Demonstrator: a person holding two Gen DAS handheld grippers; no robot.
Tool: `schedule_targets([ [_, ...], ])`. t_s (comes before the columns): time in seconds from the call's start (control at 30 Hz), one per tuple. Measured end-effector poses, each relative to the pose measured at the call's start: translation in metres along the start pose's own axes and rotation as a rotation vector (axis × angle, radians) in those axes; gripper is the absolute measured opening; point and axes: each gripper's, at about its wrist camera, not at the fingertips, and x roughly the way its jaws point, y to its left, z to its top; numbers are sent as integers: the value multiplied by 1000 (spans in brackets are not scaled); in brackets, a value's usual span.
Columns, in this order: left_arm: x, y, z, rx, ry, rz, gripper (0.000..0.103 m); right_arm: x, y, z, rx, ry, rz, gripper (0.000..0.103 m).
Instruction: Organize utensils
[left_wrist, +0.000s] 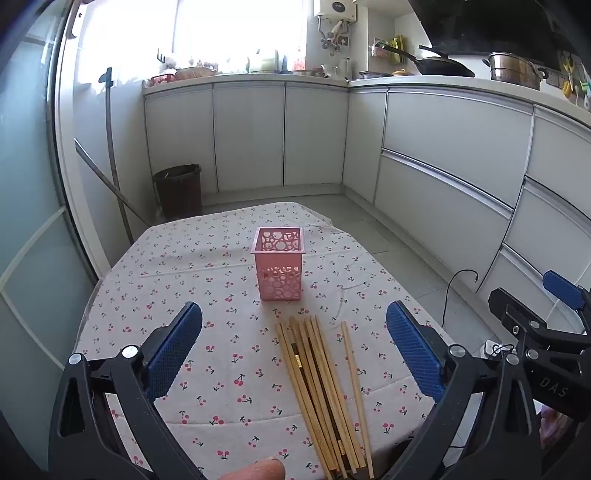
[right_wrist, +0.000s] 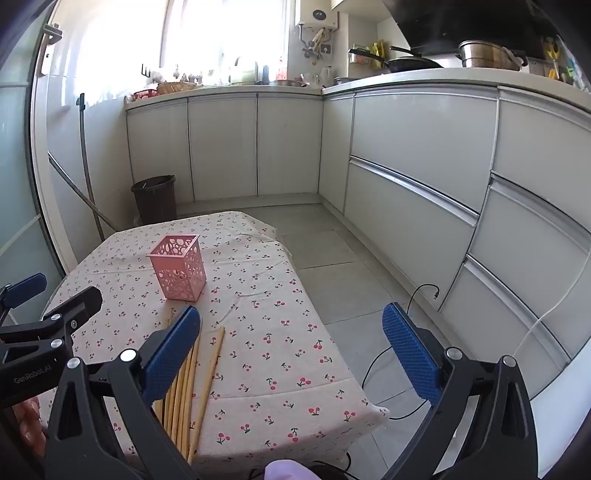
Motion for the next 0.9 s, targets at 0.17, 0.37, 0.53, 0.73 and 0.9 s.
schedule_targets([
  [0.17, 0, 0, -1, -1, 2, 4, 96, -3, 0, -1, -4, 5, -1, 96],
  [0.37, 1, 0, -1, 2, 5, 5, 96, 1, 1, -1, -1, 3, 2, 96],
  [0.53, 1, 0, -1, 2, 7, 6, 96, 0, 2, -2, -3, 4, 2, 96],
  [0.73, 2, 0, -1, 4, 8, 8, 96, 1, 2, -2, -5, 4, 1, 96],
  [0.9, 2, 0, -1, 3, 9, 8, 96, 2, 2, -2, -6, 7, 1, 96],
])
